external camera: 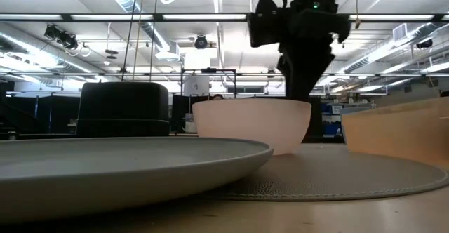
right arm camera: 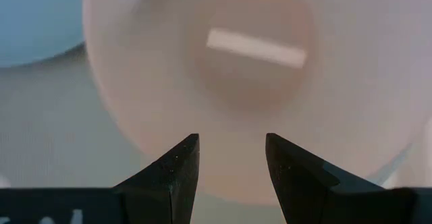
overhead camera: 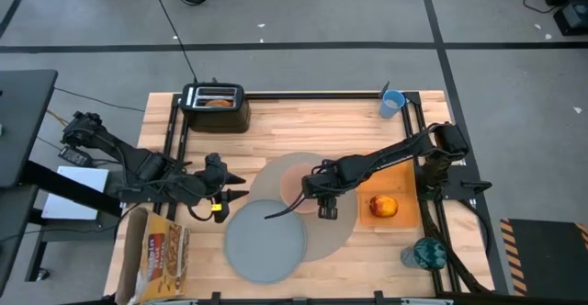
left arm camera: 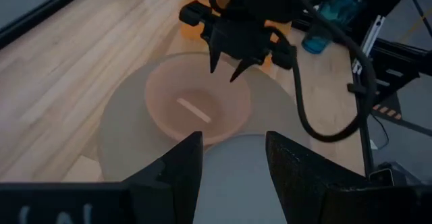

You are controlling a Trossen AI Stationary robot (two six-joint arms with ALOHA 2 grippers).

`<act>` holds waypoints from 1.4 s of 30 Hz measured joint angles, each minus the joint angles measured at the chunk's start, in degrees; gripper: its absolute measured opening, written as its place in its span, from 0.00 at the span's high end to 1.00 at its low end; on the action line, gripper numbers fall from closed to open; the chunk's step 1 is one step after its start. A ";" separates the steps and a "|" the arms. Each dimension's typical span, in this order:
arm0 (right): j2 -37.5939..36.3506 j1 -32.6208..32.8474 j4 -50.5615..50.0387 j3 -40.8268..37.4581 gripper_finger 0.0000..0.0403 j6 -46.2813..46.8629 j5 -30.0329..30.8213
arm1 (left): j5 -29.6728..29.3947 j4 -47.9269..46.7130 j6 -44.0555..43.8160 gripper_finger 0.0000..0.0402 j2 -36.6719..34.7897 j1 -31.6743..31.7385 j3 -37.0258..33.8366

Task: Arrange a breakfast setting
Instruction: Adjust the light orange bowl on the gray mat, then put the red apple to the top left of the light orange bowl on the gray mat

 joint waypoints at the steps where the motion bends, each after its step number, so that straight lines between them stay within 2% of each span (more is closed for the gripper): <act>1: -0.06 0.00 -0.95 0.00 0.56 -0.02 -1.31 | -0.02 0.20 -0.02 0.57 -0.01 -0.01 -0.01; 4: -0.32 0.05 -1.13 0.07 0.56 -0.02 -4.66 | -0.02 0.37 0.09 0.57 -0.02 -0.01 0.00; 7: -0.32 0.54 -1.77 1.29 0.56 -0.34 -5.31 | -0.02 0.57 0.34 0.57 -0.02 -0.01 -0.02; 14: 0.39 1.49 8.93 1.41 0.56 -1.08 2.09 | -0.26 0.75 0.87 0.57 -0.02 0.60 0.00; 19: 3.22 1.27 5.90 0.91 0.56 -1.44 1.45 | -0.31 0.73 0.67 0.57 -0.02 0.35 -0.01; 28: 3.11 1.38 3.43 1.09 0.56 -0.96 -9.99 | -0.26 0.86 0.37 0.57 -0.02 -1.60 -0.02; 32: 1.99 1.31 2.79 1.92 0.56 -0.96 -8.67 | -0.26 0.81 0.40 0.57 -0.02 -1.62 0.00; 35: -0.54 1.31 0.15 3.64 0.56 -0.92 -5.12 | -0.25 0.79 0.41 0.57 -0.02 -1.51 0.00; 39: -5.88 1.93 -7.15 5.61 0.56 1.68 -1.13 | -0.26 0.64 0.41 0.57 -0.02 -1.49 0.00; 42: -10.21 3.98 -14.30 5.66 0.56 4.82 -0.92 | 0.03 0.37 0.39 0.57 -0.02 -1.96 -0.02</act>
